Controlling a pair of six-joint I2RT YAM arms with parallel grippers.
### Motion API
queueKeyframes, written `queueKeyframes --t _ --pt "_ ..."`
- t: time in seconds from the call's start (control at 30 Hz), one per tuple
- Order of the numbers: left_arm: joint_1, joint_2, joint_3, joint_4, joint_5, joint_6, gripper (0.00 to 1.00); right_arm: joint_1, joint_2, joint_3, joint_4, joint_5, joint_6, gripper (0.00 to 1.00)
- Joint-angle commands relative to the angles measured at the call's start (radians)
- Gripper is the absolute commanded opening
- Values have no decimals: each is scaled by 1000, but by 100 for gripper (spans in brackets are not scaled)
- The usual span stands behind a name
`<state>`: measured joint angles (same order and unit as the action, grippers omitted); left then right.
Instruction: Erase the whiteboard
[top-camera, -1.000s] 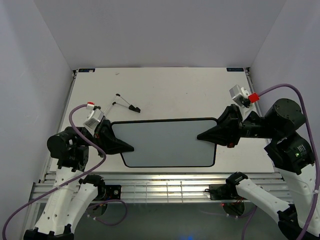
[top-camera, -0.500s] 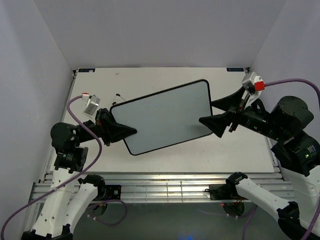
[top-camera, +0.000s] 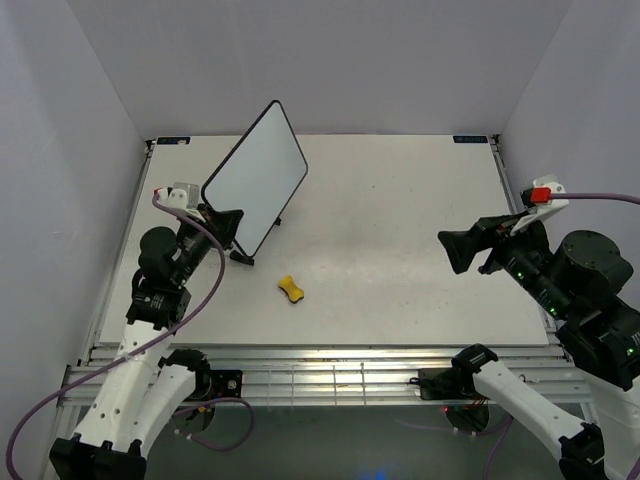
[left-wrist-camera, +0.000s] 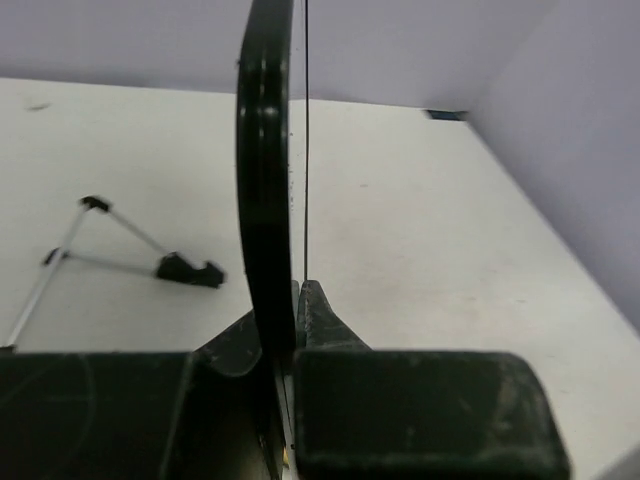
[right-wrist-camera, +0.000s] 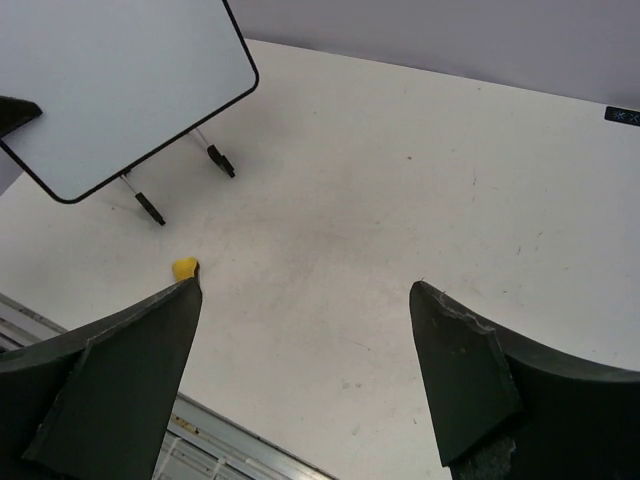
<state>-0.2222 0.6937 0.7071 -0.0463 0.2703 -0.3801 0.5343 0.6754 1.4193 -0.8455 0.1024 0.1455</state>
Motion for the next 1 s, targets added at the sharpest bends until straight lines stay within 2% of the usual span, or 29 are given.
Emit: queueKeyframes --t 0.0,0.07,0.13,0.2,0.3,0.53,0.67,0.8,0.97 --pt "17 -49 -108 294 -227 176 0 3 -19 -95 16 -29 -20 90" --pt "44 -112 -243 432 -238 187 0 3 -48 -146 39 -55 -20 90" --pt "90 -125 -282 459 -179 205 0 3 -71 -161 43 -66 -24 90" --pt "116 -102 -279 430 -113 262 0 4 -85 -172 46 -82 -30 90" --pt "136 -59 -316 453 -134 286 0 3 -103 -171 51 -130 -34 90" --pt "219 15 -356 509 78 267 0 3 -152 -186 46 -173 -49 90" --pt "219 32 -380 523 87 244 0 3 -163 -215 49 -188 -61 90" --pt "270 43 -411 574 142 235 0 3 -168 -230 62 -208 -63 90" --pt "276 96 -399 537 150 269 0 3 -163 -237 74 -230 -64 90"
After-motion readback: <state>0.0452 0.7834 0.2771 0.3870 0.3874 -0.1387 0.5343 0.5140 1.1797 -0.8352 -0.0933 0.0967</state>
